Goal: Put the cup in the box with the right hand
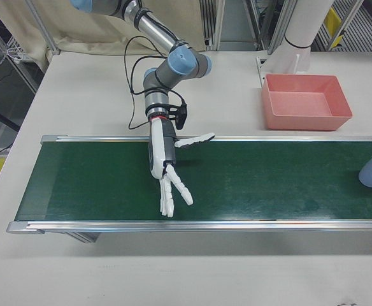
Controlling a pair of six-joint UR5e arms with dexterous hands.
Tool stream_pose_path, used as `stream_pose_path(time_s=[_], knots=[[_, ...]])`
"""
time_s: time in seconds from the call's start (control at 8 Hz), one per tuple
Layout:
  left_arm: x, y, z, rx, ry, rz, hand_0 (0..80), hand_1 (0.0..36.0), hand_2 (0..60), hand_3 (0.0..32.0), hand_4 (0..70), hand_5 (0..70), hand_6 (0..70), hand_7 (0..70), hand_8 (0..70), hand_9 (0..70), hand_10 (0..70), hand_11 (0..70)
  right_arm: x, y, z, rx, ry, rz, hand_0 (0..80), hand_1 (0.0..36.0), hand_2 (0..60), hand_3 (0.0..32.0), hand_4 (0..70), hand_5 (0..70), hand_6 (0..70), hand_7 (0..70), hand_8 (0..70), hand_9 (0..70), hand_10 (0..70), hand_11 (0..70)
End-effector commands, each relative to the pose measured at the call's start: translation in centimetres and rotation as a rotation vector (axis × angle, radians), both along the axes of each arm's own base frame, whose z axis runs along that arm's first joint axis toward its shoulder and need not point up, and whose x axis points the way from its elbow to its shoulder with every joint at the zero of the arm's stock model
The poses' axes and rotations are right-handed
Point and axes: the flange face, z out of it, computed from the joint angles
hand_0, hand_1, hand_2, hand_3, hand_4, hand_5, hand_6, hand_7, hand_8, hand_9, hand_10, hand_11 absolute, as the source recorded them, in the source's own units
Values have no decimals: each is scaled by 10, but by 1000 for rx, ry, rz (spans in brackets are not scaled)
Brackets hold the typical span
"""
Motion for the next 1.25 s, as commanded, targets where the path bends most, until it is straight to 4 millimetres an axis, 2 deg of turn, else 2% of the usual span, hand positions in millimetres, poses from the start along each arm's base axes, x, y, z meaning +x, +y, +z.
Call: stream_pose_path(time_s=[0.0, 0.12, 0.38, 0.5, 0.75, 1.12], knots=[[0, 0, 0, 0, 0, 0, 0, 0, 0, 0, 0, 0, 0, 0, 0, 0, 0, 0, -3, 1, 0, 1, 23, -5, 437, 83, 0, 0, 0, 30, 27, 62, 3, 3, 0, 7], [0, 0, 0, 0, 0, 0, 0, 0, 0, 0, 0, 0, 0, 0, 0, 0, 0, 0, -2, 1, 1, 1, 26, -4, 434, 82, 0, 0, 0, 30, 27, 62, 5, 3, 0, 9], [0, 0, 0, 0, 0, 1, 0, 0, 0, 0, 0, 0, 0, 0, 0, 0, 0, 0, -1, 5, 5, -5, 34, -9, 490, 156, 0, 0, 0, 53, 25, 57, 10, 7, 0, 19], [0, 0, 0, -1, -1, 0, 0, 0, 0, 0, 0, 0, 0, 0, 0, 0, 0, 0, 0, 5, 4, -4, 32, -7, 485, 148, 0, 8, 0, 51, 20, 54, 9, 5, 0, 19], [0, 0, 0, 1, -1, 0, 0, 0, 0, 0, 0, 0, 0, 0, 0, 0, 0, 0, -4, 4, 2, 0, 29, -12, 468, 123, 0, 56, 0, 45, 14, 49, 11, 5, 0, 9], [0, 0, 0, -1, 0, 0, 0, 0, 0, 0, 0, 0, 0, 0, 0, 0, 0, 0, -1, 4, 3, -3, 29, -9, 467, 121, 0, 40, 0, 44, 15, 54, 12, 6, 0, 9]])
